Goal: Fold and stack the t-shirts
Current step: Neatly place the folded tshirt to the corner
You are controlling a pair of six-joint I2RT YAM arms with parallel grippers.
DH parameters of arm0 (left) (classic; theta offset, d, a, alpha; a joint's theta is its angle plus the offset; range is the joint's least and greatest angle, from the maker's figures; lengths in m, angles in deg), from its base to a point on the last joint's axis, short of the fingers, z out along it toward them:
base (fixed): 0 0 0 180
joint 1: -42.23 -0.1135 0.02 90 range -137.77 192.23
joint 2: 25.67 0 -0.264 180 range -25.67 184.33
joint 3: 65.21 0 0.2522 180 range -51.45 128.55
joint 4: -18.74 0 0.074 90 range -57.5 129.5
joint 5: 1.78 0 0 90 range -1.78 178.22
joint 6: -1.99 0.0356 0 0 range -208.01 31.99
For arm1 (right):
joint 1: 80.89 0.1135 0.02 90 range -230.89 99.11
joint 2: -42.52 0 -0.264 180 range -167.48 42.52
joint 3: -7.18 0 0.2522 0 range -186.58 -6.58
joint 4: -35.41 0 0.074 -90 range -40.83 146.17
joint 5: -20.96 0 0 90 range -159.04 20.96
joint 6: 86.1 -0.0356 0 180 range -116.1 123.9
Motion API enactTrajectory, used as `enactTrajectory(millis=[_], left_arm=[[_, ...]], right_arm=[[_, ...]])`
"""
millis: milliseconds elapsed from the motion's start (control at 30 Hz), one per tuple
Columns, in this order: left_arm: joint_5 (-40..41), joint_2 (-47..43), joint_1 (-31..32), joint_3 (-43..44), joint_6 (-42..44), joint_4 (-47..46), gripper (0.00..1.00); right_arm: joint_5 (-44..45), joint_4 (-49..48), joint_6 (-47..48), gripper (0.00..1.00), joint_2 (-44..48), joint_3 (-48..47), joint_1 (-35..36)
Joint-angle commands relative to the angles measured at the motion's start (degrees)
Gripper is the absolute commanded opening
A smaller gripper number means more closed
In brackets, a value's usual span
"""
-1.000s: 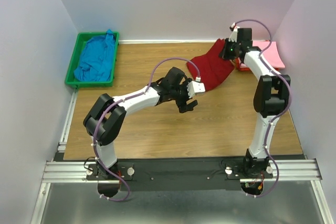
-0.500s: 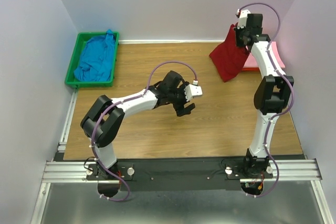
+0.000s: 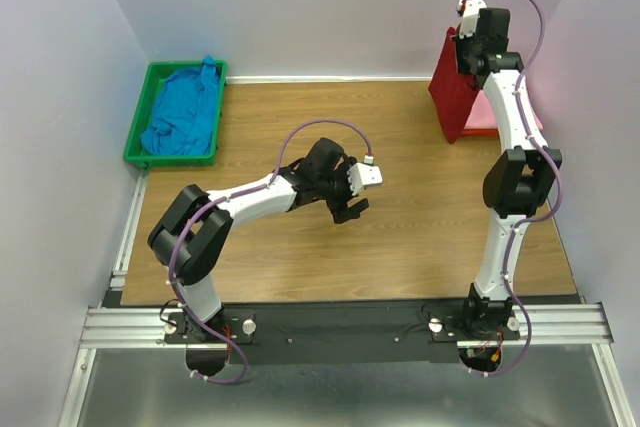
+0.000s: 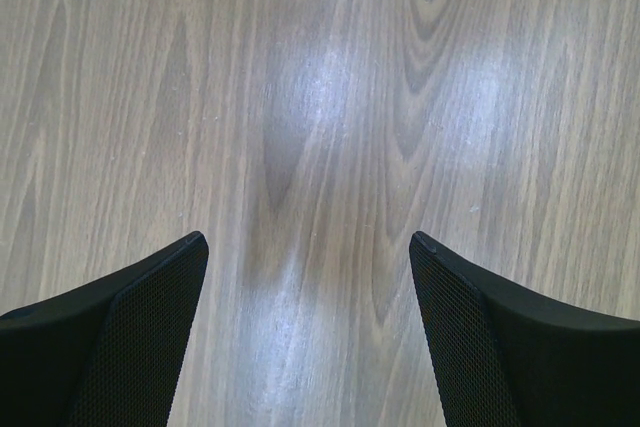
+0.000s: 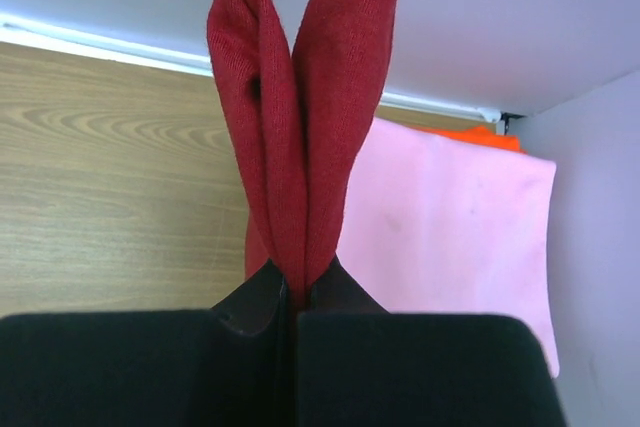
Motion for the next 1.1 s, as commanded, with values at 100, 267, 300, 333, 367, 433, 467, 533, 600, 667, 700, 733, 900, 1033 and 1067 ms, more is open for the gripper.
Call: enactTrajectory(millis=[100, 267, 300, 333, 367, 433, 467, 533, 600, 667, 700, 733, 900, 1033, 1067], left_arm=[[1.8, -2.2, -0.1, -0.6, 0.0, -1.8, 0.89], [2.0, -2.1, 0.0, -0.6, 0.1, -1.8, 0.89], [2.0, -1.9, -0.1, -0.6, 0.1, -1.8, 0.89], [1.9, -1.9, -0.1, -0.6, 0.0, -1.8, 0.89], [1.9, -1.9, -0.1, -0.6, 0.0, -1.8, 0.89], [1.8, -2.0, -0.1, -0.6, -0.1, -1.8, 0.89], [1.8, -2.0, -0.1, -0.6, -0.1, -1.8, 0.89], [1.9, -2.2, -0.1, -0.7, -0.2, -1.7, 0.89], [1.9, -2.4, -0.1, -0.9, -0.2, -1.7, 0.89], [1.9, -2.3, -0.1, -1.0, -0.2, -1.6, 0.89], [1.9, -2.4, -0.1, -1.1, -0.1, -1.6, 0.89], [1.9, -2.4, -0.1, -1.1, -0.1, -1.5, 0.89], [1.9, -2.0, -0.1, -0.8, 0.0, -1.3, 0.89], [1.8, -1.6, -0.1, 0.0, 0.2, -0.1, 0.89], [1.5, -1.6, -0.1, 0.1, 0.4, 0.1, 0.89]], right_arm=[[1.3, 2.4, 0.4, 0.00, 0.0, -6.5, 0.0], [1.1, 3.5, 0.5, 0.01, 0.8, -7.1, 0.0], [1.3, 3.5, 0.8, 0.00, 0.7, -7.1, 0.0], [1.4, 3.5, 1.0, 0.00, 0.8, -7.1, 0.0], [1.7, 3.5, 1.1, 0.01, 0.7, -7.1, 0.0], [2.1, 3.5, 2.0, 0.00, 0.1, -7.4, 0.0], [2.3, 3.5, 2.1, 0.00, -0.1, -7.8, 0.0], [2.4, 3.4, 2.8, 0.00, -0.8, -8.7, -0.1], [2.7, 3.4, 3.6, 0.01, -1.8, -9.7, 0.0], [2.9, 3.4, 4.0, 0.00, -2.1, -10.6, 0.0], [2.9, 3.4, 4.2, 0.00, -2.8, -10.9, 0.0], [3.0, 3.3, 4.4, 0.01, -3.0, -11.1, -1.6], [2.9, 3.1, 4.0, 0.00, -4.7, -12.0, -3.1], [2.7, 2.4, 4.2, 0.01, -5.8, -10.9, -4.6], [2.7, 1.7, 4.2, 0.00, -6.1, -10.8, -4.9]])
